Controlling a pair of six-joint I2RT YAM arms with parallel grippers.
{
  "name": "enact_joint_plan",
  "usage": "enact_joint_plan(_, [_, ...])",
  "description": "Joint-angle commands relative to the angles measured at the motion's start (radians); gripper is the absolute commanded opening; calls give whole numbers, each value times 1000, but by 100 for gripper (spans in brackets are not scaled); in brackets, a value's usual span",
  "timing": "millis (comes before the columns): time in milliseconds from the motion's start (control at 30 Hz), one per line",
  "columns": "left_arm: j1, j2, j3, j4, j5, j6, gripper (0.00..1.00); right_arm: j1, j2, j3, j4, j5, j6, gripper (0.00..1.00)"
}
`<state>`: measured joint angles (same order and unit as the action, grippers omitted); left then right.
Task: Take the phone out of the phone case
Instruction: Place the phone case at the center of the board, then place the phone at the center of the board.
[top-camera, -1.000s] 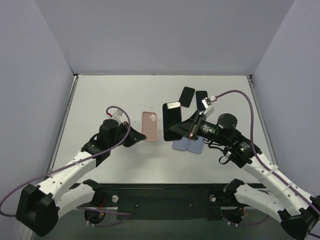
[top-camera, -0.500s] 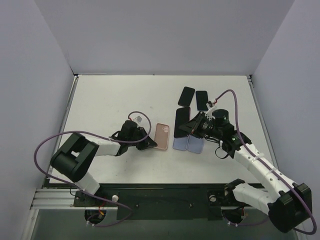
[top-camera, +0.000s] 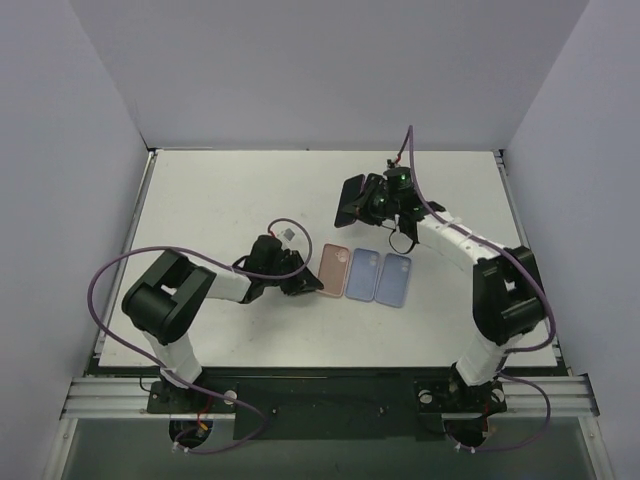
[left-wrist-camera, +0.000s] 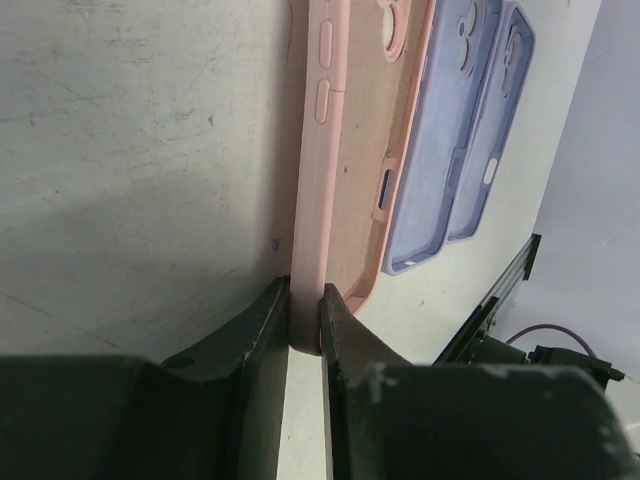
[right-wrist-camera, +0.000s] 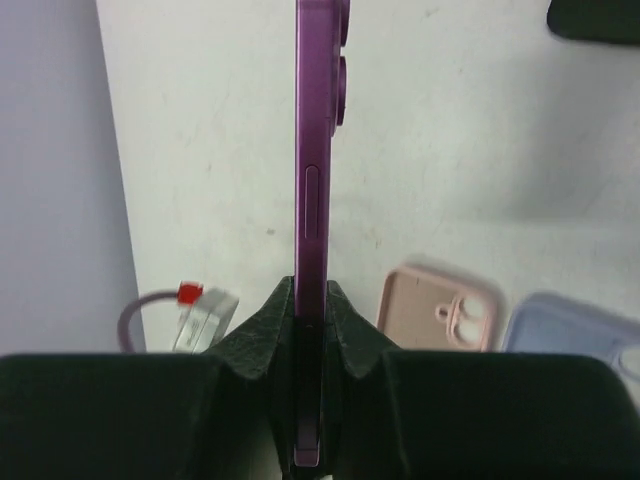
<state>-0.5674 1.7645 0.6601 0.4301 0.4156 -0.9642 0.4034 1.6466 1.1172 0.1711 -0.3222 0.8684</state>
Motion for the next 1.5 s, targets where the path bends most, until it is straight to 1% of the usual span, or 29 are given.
enact_joint_plan(0, [26,-20,4,-2,43,1,32,-17,183,200,84,48,-37,0])
enact_joint_plan(33, [27,-29,1,-28,46,2,42,-21,214,231,81,46,-48,0])
enact_joint_plan(67, [27,-55,3,-43,43,7,46,-23,279,277,85,41,-51,0])
enact_joint_plan(133, [27,-100,-2,-108,23,22,59,-28,361,343,99,34,-39,0])
enact_joint_plan(167, [27,-120,-8,-147,20,33,62,-34,389,361,105,31,-34,0])
enact_joint_plan(200, [29,-160,-8,-172,5,44,68,-37,431,401,108,22,-28,0])
enact_joint_plan(300, [27,-259,-13,-324,-43,91,73,-55,510,484,110,9,-6,0])
enact_joint_plan(333, [26,-319,-17,-347,-63,97,76,-64,544,495,110,-1,3,0])
enact_joint_plan(367, [27,-376,-28,-369,-69,96,77,-66,555,521,101,-6,6,0])
enact_joint_plan(400, [29,-399,-34,-376,-64,93,78,-72,577,529,100,-11,9,0])
enact_joint_plan(500, [29,-525,-25,-464,-81,96,78,-81,630,570,94,-29,21,0])
enact_joint_plan(567, [27,-604,-19,-491,-83,94,79,-89,657,592,87,-52,35,1])
enact_joint_plan(700, [27,-733,12,-565,-84,94,81,-106,694,609,74,-69,52,5])
enact_joint_plan(900, [31,-856,49,-646,-86,84,81,-130,713,616,13,-75,17,16])
enact_joint_plan(933, [31,-867,50,-656,-87,81,81,-132,716,627,-10,-75,8,19])
enact_joint_plan(1100, [31,-915,62,-691,-98,78,82,-146,731,642,-61,-71,-28,22])
enact_joint_plan(1267, [31,-928,68,-697,-100,73,82,-150,726,655,-131,-25,-63,31])
enact_joint_plan(1367, [31,-932,70,-697,-97,70,82,-150,719,653,-162,3,-81,39])
enact_joint_plan(1467, [31,-933,72,-697,-95,68,82,-152,711,653,-211,34,-98,43])
